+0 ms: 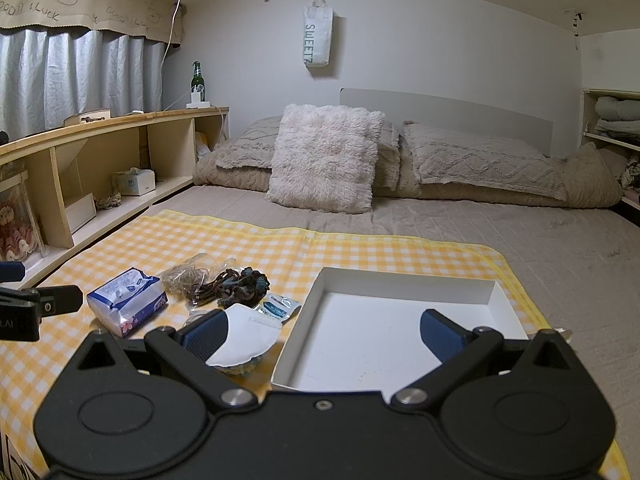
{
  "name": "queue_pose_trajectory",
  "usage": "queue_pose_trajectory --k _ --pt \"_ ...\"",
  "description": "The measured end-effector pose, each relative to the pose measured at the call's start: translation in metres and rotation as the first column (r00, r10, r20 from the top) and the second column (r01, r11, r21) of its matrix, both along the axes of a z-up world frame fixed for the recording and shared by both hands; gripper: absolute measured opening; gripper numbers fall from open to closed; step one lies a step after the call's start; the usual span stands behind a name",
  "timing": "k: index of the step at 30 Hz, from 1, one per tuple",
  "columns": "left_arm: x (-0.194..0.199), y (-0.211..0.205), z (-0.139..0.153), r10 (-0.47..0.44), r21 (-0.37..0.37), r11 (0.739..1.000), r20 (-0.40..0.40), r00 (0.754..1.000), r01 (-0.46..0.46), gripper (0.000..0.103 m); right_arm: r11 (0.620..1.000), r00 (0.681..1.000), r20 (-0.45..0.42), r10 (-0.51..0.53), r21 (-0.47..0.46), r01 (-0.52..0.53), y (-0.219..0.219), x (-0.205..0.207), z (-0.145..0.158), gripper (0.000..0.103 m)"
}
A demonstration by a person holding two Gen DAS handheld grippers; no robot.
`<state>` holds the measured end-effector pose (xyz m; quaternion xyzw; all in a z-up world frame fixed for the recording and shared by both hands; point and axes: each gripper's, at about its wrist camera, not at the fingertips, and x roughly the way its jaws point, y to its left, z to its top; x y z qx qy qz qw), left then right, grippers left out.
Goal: Organize soft objects
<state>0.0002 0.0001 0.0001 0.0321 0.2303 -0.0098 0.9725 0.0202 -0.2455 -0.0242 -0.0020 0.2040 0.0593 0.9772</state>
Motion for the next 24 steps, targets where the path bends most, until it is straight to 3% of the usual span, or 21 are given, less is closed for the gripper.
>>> queue_pose_trajectory --k 24 --pt "-0.0003 -0.0042 -0.0097 -0.004 -0.007 1.0 -0.004 1.0 0.004 0.103 1.0 1.0 0.004 0.013 -0.006 -0.013 0.0021 -0.0019 -0.0067 0.103"
